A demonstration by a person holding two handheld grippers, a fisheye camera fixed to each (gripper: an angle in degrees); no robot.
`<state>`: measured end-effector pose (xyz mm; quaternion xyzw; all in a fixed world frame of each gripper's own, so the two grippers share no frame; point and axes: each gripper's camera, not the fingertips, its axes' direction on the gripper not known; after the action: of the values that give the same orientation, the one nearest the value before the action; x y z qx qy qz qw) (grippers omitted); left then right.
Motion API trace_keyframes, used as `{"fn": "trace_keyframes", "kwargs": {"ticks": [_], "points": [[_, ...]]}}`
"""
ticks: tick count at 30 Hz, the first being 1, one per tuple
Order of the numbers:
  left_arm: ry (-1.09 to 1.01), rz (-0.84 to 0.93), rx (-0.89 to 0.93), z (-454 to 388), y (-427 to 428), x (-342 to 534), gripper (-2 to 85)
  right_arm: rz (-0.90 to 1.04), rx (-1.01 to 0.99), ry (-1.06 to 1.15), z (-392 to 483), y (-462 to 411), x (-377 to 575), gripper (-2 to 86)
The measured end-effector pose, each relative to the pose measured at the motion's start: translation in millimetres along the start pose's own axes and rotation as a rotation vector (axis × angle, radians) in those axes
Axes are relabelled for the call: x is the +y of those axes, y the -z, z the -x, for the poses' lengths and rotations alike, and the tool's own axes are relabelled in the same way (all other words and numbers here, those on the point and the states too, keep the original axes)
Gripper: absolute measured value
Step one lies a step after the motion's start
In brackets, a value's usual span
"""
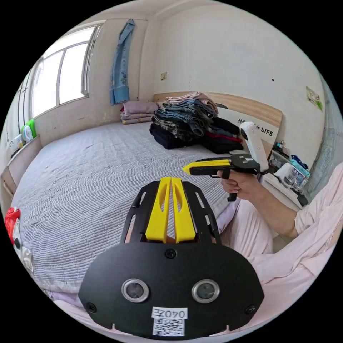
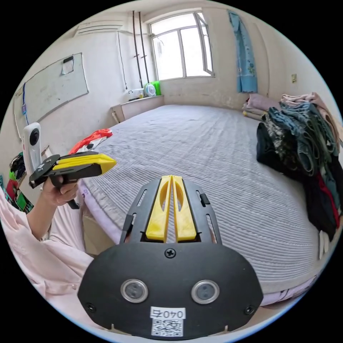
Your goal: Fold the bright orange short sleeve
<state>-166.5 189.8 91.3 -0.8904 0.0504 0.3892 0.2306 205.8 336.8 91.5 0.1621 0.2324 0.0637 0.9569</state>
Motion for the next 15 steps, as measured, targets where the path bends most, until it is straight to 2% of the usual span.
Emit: {"fn": "trace_keyframes", "kwargs": {"ticks": [5, 11, 13, 15], "points": [[0.108, -0.007, -0.154, 60.8, 47.1, 36.3, -0.8, -0.003, -0.17, -0.003, 79.2, -24.3, -42.8, -0.9], [0.293, -0.01, -0.311, 153.2, 122.7, 84.5, -0.8, 0.043, -0.26, 0.019, 161.5, -61.1, -87.7, -0.9], [0.324, -0.028, -0.393, 181.3, 150.5, 98.7, -0.6, 0.082, -0.297, 0.058, 184.9, -74.4, -100.2, -0.9], [0.361, -0.036, -0.603, 226.7, 184.9, 119.3, 0.1, 0.118, -0.313, 0.119, 208.2, -85.1, -112.1, -0.9]]}}
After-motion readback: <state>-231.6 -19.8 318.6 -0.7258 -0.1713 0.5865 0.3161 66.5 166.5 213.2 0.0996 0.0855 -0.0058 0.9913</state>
